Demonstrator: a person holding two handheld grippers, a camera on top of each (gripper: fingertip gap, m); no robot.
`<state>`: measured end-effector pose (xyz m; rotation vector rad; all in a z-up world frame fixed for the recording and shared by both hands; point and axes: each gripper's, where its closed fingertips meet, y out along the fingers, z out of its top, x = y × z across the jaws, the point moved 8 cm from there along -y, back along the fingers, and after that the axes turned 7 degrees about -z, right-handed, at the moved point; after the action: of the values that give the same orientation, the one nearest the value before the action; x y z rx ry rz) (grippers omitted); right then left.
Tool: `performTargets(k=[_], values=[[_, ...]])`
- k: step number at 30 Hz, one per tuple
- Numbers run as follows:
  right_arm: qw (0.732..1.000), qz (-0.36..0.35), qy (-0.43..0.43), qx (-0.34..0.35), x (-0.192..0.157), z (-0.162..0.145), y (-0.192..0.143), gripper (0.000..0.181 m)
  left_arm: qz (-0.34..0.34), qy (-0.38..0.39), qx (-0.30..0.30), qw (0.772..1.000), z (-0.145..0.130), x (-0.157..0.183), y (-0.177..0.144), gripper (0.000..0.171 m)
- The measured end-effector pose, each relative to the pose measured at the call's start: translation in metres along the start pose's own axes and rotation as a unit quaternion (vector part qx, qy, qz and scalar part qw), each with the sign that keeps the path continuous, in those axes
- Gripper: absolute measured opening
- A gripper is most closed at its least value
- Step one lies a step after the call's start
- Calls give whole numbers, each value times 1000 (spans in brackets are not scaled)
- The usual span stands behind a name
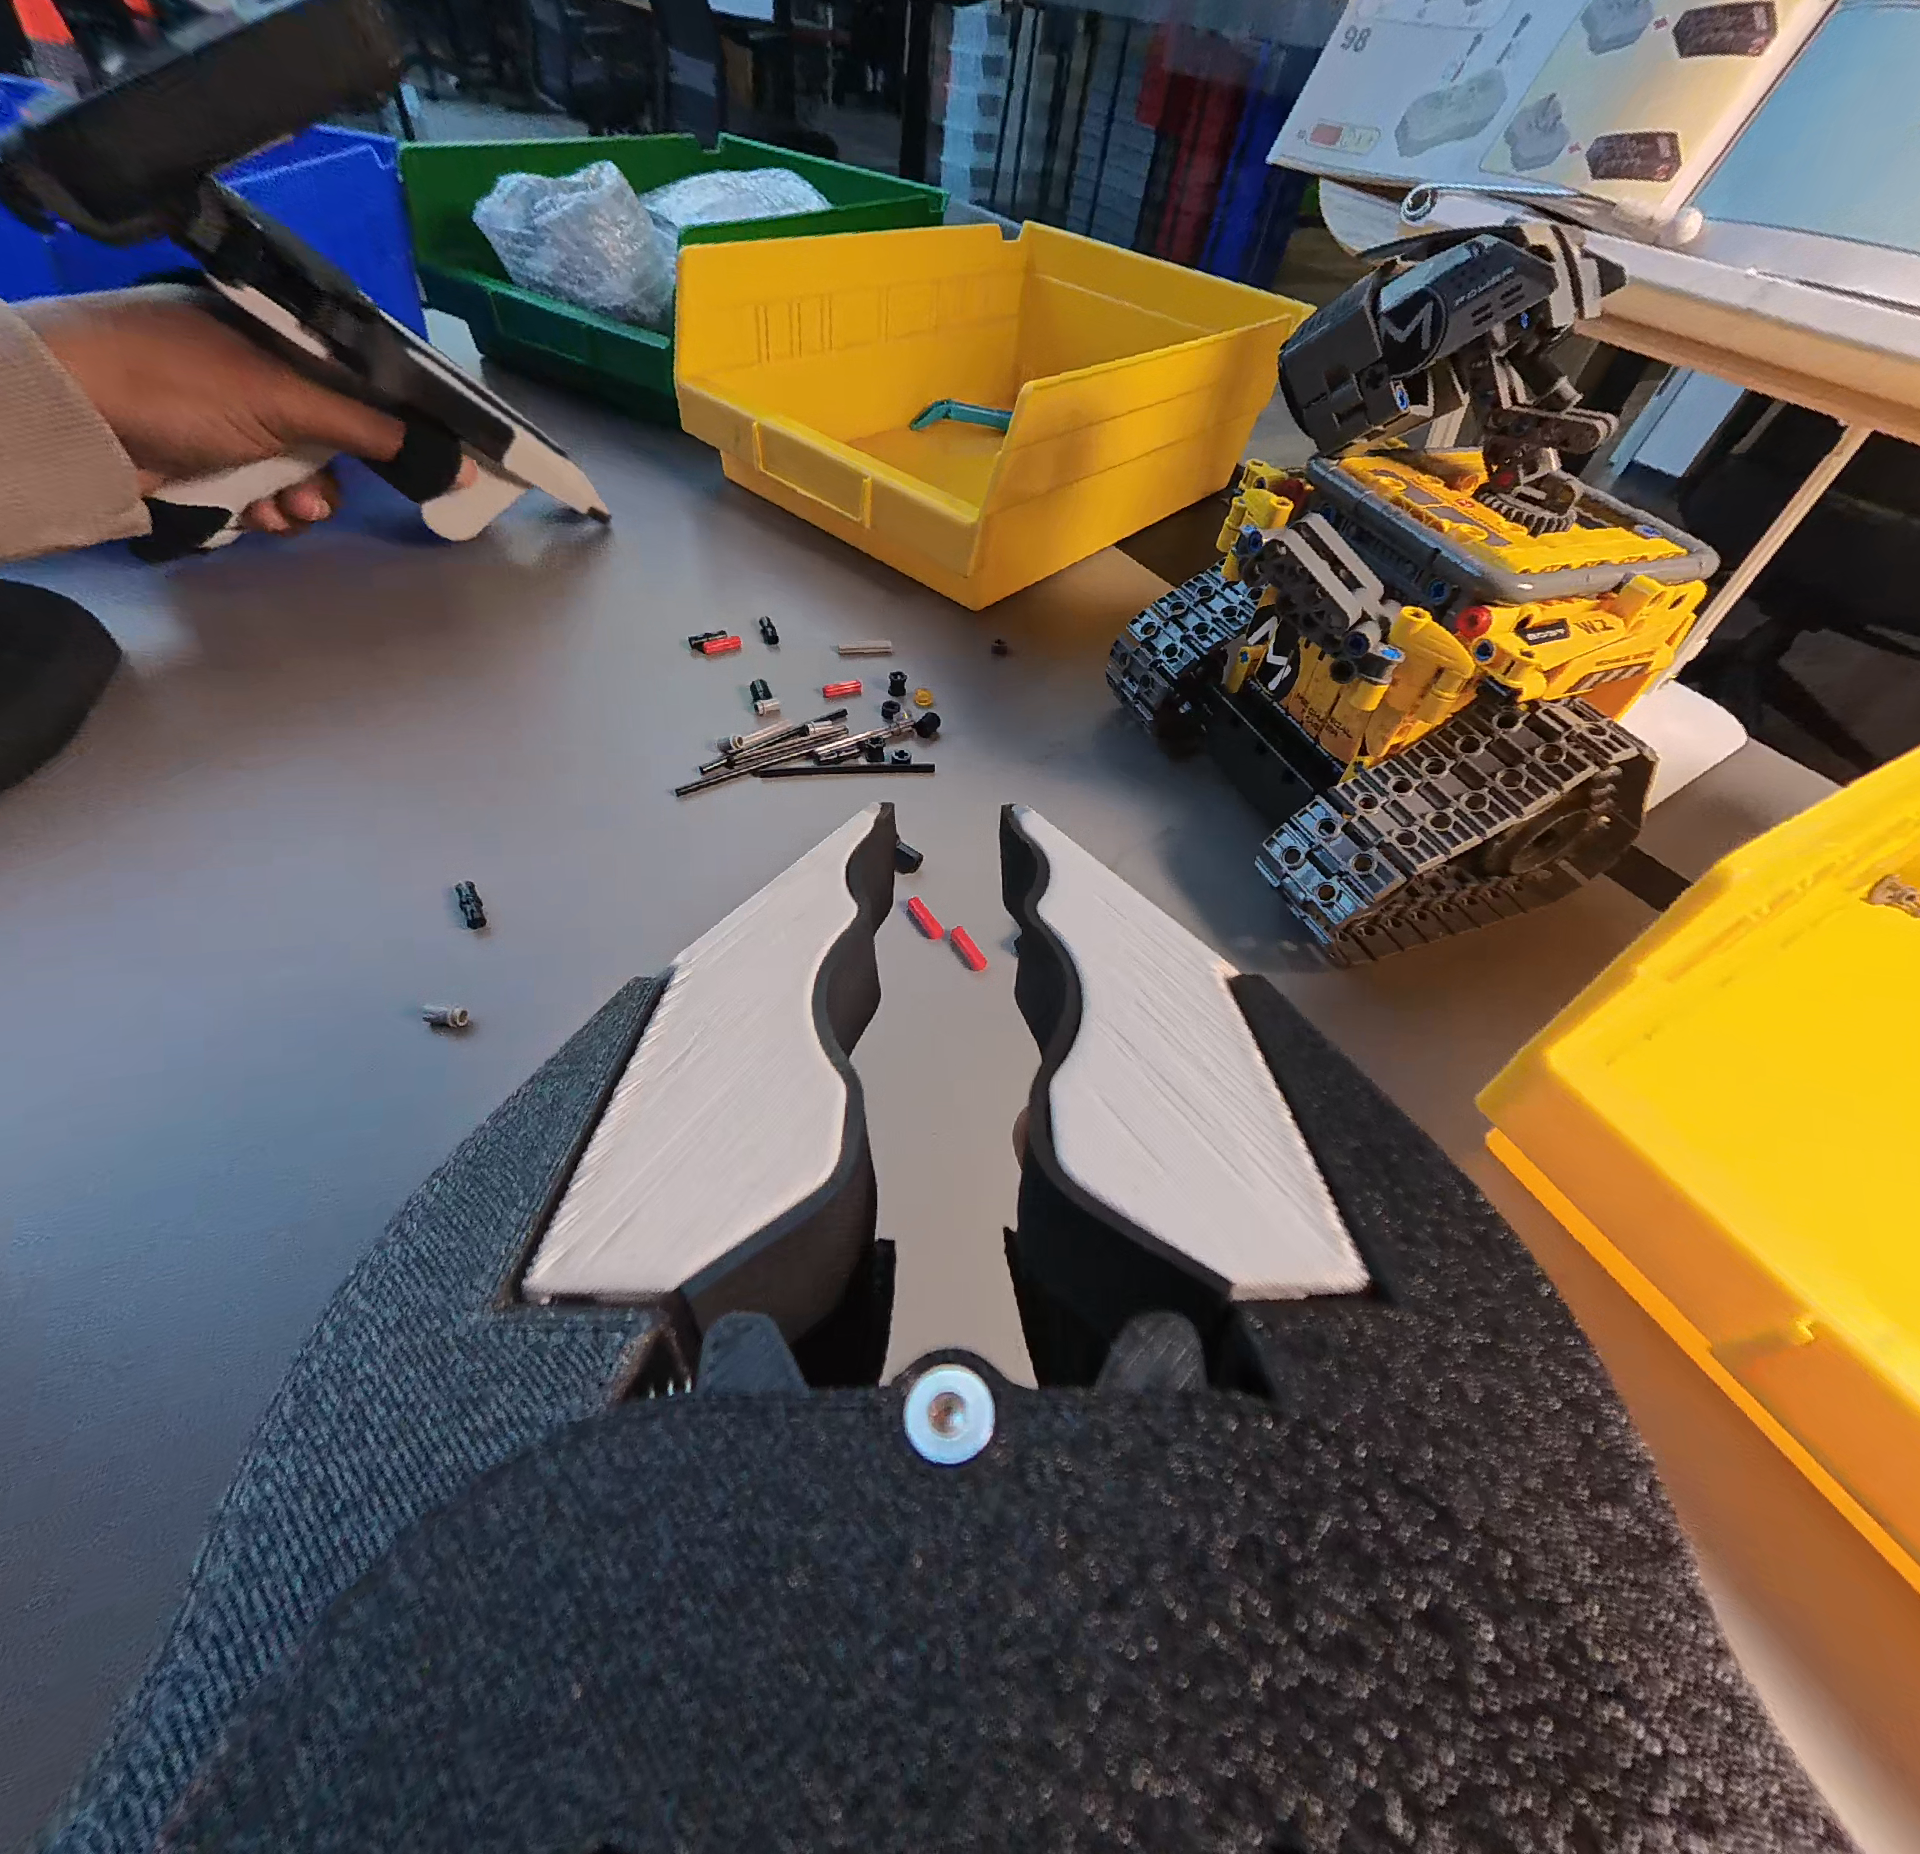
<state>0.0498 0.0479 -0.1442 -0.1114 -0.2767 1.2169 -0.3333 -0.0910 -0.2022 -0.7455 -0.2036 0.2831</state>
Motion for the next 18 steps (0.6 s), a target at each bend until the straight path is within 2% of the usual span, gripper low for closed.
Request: performTargets(k=[6, 10, 11, 13, 15, 18], values=[[1000, 0, 7, 1, 2, 0, -1, 20, -5, 23, -3, 1000, 1, 2, 4, 7], [1000, 0, 4, 1, 2, 0, -1, 20, -14, 33, -7, 999, 1, 3, 3, 6], [1000, -1, 4, 2, 2, 1, -1, 20, -38, 45, -1, 998, 2, 9, 3, 6], [1000, -2, 5, 5, 2, 1, -1, 20, -101, 88, 36, 990, 10, 36, -1, 6], [1000, -2, 7, 4, 3, 0, 0, 20, -162, 163, 65, 971, 18, 75, -4, 6], [1000, -1, 10, -4, 3, -4, 2, 20, -205, 273, 61, 938, 21, 129, 4, 6]])
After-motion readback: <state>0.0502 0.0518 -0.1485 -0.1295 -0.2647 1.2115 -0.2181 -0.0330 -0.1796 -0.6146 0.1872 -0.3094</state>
